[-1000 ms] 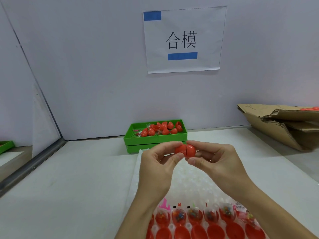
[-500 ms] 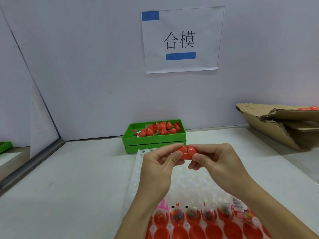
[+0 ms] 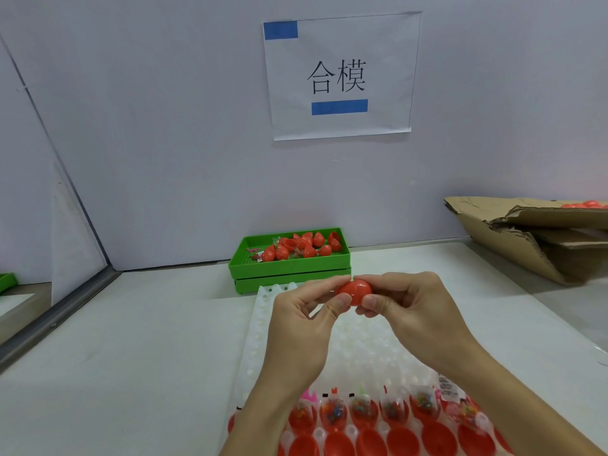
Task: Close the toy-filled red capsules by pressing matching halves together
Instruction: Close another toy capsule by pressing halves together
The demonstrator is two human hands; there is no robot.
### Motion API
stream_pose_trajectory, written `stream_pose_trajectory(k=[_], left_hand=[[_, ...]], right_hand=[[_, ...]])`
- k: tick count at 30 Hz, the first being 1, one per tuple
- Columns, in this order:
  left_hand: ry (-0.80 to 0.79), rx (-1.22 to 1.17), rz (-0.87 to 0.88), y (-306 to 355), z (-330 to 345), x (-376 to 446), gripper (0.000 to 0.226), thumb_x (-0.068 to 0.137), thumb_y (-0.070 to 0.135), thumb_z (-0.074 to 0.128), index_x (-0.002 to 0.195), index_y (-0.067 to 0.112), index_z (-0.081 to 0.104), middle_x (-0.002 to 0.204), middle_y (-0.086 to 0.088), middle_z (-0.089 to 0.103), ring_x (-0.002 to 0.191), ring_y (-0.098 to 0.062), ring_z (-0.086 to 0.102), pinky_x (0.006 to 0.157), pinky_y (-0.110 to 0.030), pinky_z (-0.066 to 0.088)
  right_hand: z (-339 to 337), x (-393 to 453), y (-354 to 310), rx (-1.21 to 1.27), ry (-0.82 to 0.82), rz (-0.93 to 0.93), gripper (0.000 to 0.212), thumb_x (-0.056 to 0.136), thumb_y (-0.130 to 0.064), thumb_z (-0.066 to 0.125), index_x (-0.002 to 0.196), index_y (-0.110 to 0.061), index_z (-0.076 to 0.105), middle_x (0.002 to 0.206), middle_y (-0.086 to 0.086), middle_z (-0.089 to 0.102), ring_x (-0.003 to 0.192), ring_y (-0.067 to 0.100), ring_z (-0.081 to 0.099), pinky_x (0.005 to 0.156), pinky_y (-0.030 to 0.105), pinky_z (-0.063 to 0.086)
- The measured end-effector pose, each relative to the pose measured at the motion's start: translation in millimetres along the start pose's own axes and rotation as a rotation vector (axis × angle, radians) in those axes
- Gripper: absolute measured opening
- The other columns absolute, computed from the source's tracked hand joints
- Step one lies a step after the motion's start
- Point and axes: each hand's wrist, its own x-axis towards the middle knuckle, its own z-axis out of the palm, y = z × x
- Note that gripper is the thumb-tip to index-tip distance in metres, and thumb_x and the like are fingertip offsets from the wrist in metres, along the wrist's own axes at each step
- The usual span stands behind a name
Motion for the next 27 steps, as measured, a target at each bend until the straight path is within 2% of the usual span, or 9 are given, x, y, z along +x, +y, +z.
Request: stream_pose_trajectory(k=[7, 12, 17, 21, 27], left_hand=[[0.027, 0.009, 0.004, -2.9, 2.7, 0.1, 0.033, 0.086, 0.005, 0.07, 0.095, 0.037, 0.074, 0.095, 0.011, 0.077, 0.096, -0.013, 0.072, 0.076, -0.017, 0.056], [0.04, 0.065, 0.014, -8.3, 5.3, -1.6, 0.035, 0.087, 0.001, 0.07, 0.097, 0.034, 0.075, 0.095, 0.01, 0.077, 0.098, -0.01, 0.07, 0.077, -0.018, 0.056], [0.045, 0.139, 0.058, -9.5, 6.7, -2.1, 0.038, 0.086, -0.007, 0.068, 0.1, 0.027, 0.076, 0.095, 0.008, 0.076, 0.096, -0.005, 0.068, 0.079, -0.018, 0.056], [0.059, 0.192, 0.076, -8.7, 6.7, -2.9, 0.045, 0.086, -0.01, 0.066, 0.094, 0.034, 0.075, 0.089, 0.015, 0.075, 0.091, -0.002, 0.068, 0.077, -0.015, 0.055], [0.071, 0.237, 0.115, -8.7, 7.1, -3.7, 0.042, 0.084, -0.015, 0.064, 0.099, 0.022, 0.075, 0.086, 0.015, 0.073, 0.085, 0.001, 0.067, 0.074, -0.009, 0.052]], right_hand=[[-0.5, -0.5, 1.1, -0.068, 0.005, -0.021, 0.032, 0.086, 0.01, 0.068, 0.106, -0.012, 0.078, 0.08, -0.002, 0.077, 0.073, 0.015, 0.072, 0.071, 0.022, 0.057], [-1.6, -2.2, -2.1, -0.188, 0.002, -0.049, 0.031, 0.085, 0.012, 0.068, 0.105, -0.01, 0.079, 0.077, -0.007, 0.075, 0.069, 0.006, 0.071, 0.066, 0.011, 0.053], [-3.5, -3.5, -5.2, -0.299, -0.022, -0.103, 0.032, 0.085, 0.011, 0.068, 0.102, -0.013, 0.08, 0.076, -0.011, 0.073, 0.071, 0.005, 0.069, 0.067, 0.014, 0.055], [-1.0, -4.9, -5.9, -0.376, -0.06, -0.148, 0.032, 0.085, 0.01, 0.067, 0.101, -0.013, 0.08, 0.077, -0.004, 0.073, 0.074, 0.005, 0.067, 0.069, 0.019, 0.056], [0.9, -5.7, -5.9, -0.408, -0.073, -0.177, 0.029, 0.085, 0.009, 0.067, 0.1, -0.013, 0.08, 0.073, -0.004, 0.071, 0.07, 0.008, 0.064, 0.067, 0.019, 0.053]])
